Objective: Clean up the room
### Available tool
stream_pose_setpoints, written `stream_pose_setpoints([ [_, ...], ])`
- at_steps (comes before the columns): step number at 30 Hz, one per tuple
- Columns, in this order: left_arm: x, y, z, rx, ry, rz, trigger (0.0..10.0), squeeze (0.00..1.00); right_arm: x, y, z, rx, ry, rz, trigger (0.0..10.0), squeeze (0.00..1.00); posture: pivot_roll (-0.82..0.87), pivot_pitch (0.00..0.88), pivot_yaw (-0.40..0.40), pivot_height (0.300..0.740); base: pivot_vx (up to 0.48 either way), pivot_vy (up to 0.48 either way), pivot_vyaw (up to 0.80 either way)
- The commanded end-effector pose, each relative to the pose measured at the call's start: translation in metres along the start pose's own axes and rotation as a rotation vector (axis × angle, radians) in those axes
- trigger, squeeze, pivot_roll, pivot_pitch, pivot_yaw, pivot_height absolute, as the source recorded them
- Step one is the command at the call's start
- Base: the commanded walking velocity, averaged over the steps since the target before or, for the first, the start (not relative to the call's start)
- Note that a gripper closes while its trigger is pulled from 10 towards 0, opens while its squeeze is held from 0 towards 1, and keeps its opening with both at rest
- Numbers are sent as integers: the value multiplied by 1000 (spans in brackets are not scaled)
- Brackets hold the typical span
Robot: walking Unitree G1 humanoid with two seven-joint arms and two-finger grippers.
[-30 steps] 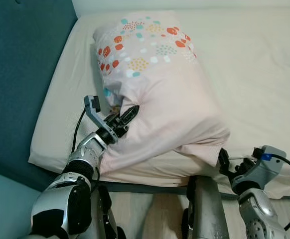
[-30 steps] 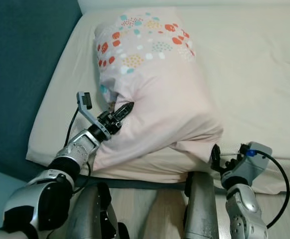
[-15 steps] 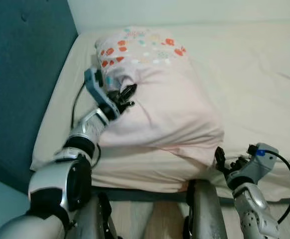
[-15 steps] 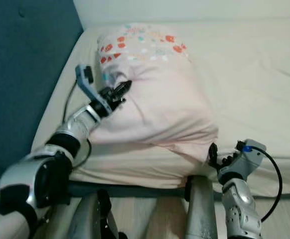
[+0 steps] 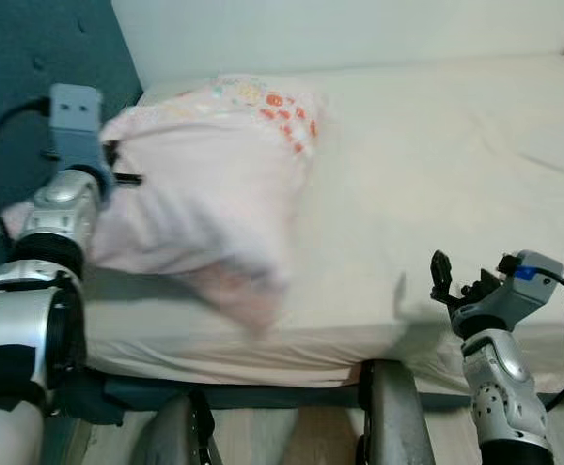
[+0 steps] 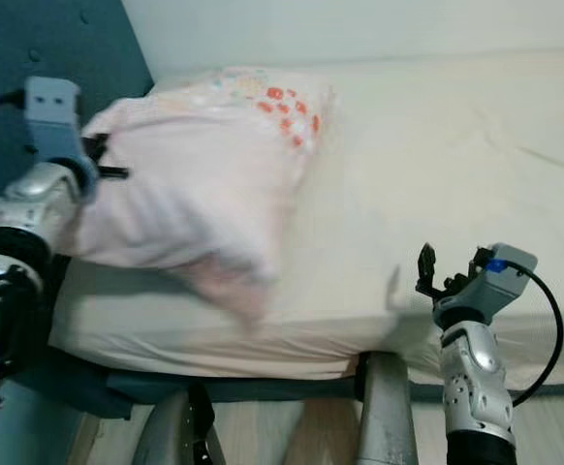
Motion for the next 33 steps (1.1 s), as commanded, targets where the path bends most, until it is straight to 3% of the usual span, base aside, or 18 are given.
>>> stream_pose_setpoints([
  [1, -1, 28, 13, 27, -46, 98, 0, 0, -1, 1, -7, -1, 17, 3, 10000, 0, -6, 78, 124, 406, 0, 0, 0],
  [3, -6, 53, 21, 23, -107, 206, 0, 0, 2, 6, -8, 3, 19, 19, 10000, 0, 15, 75, 117, 406, 0, 0, 0],
  [6, -8, 61, 19, 2, -118, 238, 0, 0, 3, 8, -8, 5, 19, 26, 10000, 0, 15, 75, 117, 406, 0, 0, 0],
  [8, -13, 69, 6, -44, -106, 270, 0, 0, 4, 10, -9, 8, 19, 36, 10000, 0, 34, 72, 119, 406, 0, 0, 0],
  [10, -27, 90, -25, -115, -56, 353, 0, 0, 7, 15, -9, 13, 15, 52, 10000, 0, 47, 71, 116, 406, 0, 0, 0],
  [11, -27, 90, -25, -115, -56, 353, 0, 0, 7, 15, -9, 13, 15, 52, 10000, 0, 47, 71, 116, 406, 0, 0, 0],
  [14, -70, 114, -82, -144, 88, 449, 0, 0, 10, 26, -13, 19, 24, 98, 10000, 0, 80, 74, 110, 406, 0, 0, 0],
  [17, -84, 119, -96, -144, 133, 469, 0, 0, 10, 30, -14, 21, 26, 110, 10000, 0, 80, 74, 110, 406, 0, 0, 0],
  [18, -100, 122, -113, -145, 191, 487, 0, 0, 11, 32, -14, 22, 27, 119, 10000, 0, 91, 74, 109, 406, 0, 0, 0],
  [19, -100, 122, -113, -145, 191, 487, 0, 0, 11, 32, -14, 22, 27, 119, 10000, 0, 91, 74, 109, 406, 0, 0, 0],
  [20, -118, 122, -137, -159, 273, 497, 0, 0, 11, 35, -15, 26, 28, 127, 10000, 0, 99, 75, 108, 406, 0, 0, 0],
  [21, -118, 122, -137, -159, 273, 497, 0, 0, 11, 35, -15, 26, 28, 127, 10000, 0, 99, 75, 108, 406, 0, 0, 0],
  [22, -153, 101, -182, -226, 440, 457, 0, 0, 11, 40, -18, 28, 32, 144, 10000, 0, 102, 74, 109, 406, 0, 0, 0],
  [23, -165, 91, -193, -251, 489, 439, 0, 0, 11, 42, -19, 27, 33, 151, 10000, 0, 102, 74, 109, 406, 0, 0, 0],
  [25, -165, 91, -193, -251, 489, 439, 0, 0, 11, 42, -19, 27, 33, 151, 10000, 0, 102, 74, 109, 406, 0, 0, 0],
  [27, -180, 74, -199, -289, 536, 417, 0, 0, 11, 44, -20, 27, 32, 163, 10000, 0, 94, 75, 113, 406, 0, 0, 0],
  [29, -180, 74, -199, -289, 536, 417, 0, 0, 11, 44, -20, 27, 32, 163, 10000, 0, 94, 75, 113, 406, 0, 0, 0],
  [33, -189, 56, -195, -370, 592, 401, 0, 0, 9, 43, -19, 24, 29, 173, 10000, 0, 85, 78, 112, 406, 0, 0, 0],
])
Point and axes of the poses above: a point about 5 cm out from each wrist's last joint towards the gripper, its own x axis pointing out of the wrist towards the gripper, its own z axis along the axis of the wrist's last joint, y = z × x, the point moved 5 cm from there along x, pointing out of the wrist towards the gripper, and after that the axes turned 6 degrees about -x, right-handed, at the moved point
